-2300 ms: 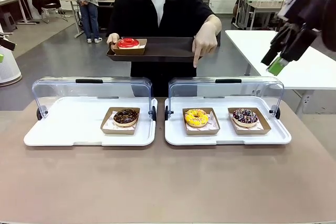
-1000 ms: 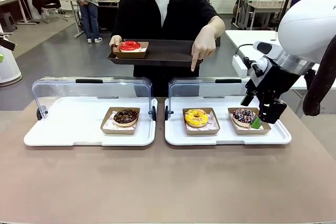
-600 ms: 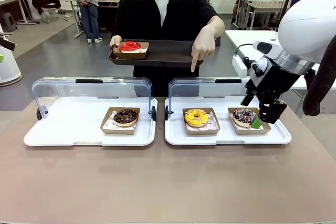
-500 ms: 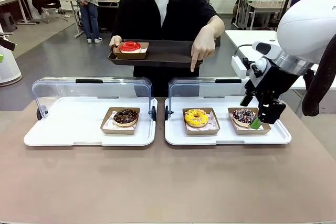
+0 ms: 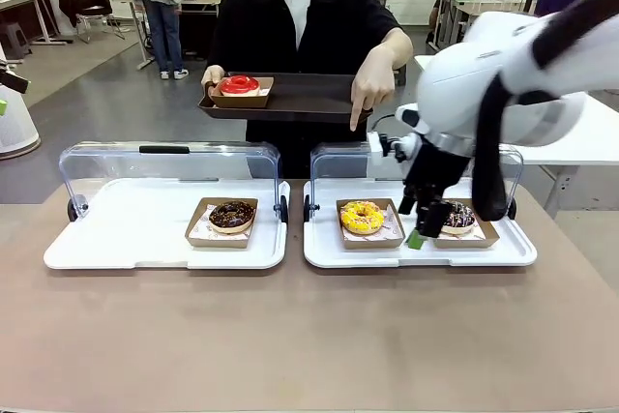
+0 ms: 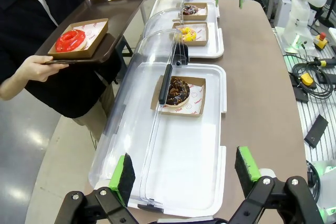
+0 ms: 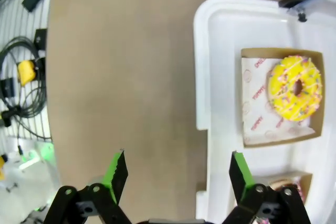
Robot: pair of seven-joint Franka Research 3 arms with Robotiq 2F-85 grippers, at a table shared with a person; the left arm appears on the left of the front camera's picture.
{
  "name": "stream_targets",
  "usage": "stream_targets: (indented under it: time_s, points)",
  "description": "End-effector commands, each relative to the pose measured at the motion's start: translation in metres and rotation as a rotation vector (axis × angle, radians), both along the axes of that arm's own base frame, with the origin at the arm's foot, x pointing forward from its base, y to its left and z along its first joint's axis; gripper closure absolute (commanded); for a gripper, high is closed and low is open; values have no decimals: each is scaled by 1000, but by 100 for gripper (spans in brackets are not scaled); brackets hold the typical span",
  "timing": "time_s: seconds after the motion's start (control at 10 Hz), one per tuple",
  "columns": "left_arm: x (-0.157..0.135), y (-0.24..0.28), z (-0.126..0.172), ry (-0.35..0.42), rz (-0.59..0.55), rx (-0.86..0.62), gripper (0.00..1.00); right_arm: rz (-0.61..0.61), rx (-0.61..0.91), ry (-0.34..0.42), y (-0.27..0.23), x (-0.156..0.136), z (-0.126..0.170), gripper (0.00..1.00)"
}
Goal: Provide the desired donut to the person.
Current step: Pick up and lift the Paper togo box containing the Donut pointed at by the person.
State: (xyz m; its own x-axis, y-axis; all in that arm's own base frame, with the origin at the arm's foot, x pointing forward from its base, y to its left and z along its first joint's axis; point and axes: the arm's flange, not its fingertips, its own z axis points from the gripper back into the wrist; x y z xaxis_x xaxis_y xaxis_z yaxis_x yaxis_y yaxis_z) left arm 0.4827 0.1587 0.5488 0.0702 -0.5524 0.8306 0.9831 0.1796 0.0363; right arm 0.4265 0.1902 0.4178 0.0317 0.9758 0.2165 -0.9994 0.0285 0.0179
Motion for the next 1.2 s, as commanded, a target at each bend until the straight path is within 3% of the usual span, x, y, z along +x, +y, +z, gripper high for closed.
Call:
stream_targets:
  time_s: [0.0, 0.3, 0.9, 1.1]
  points:
    - [0, -1, 1, -4, 3, -9, 0, -63, -64, 31, 19, 33, -2, 0]
    - [0, -1, 1, -4, 3, -9, 0, -98, -89, 58, 30, 59, -22, 0]
    - [0, -1, 1, -4, 3, -9, 0, -87, -52, 44, 30, 57, -23, 0]
    - [0, -1, 1, -4, 3, -9, 0, -45, -87, -2, 22, 62, -30, 0]
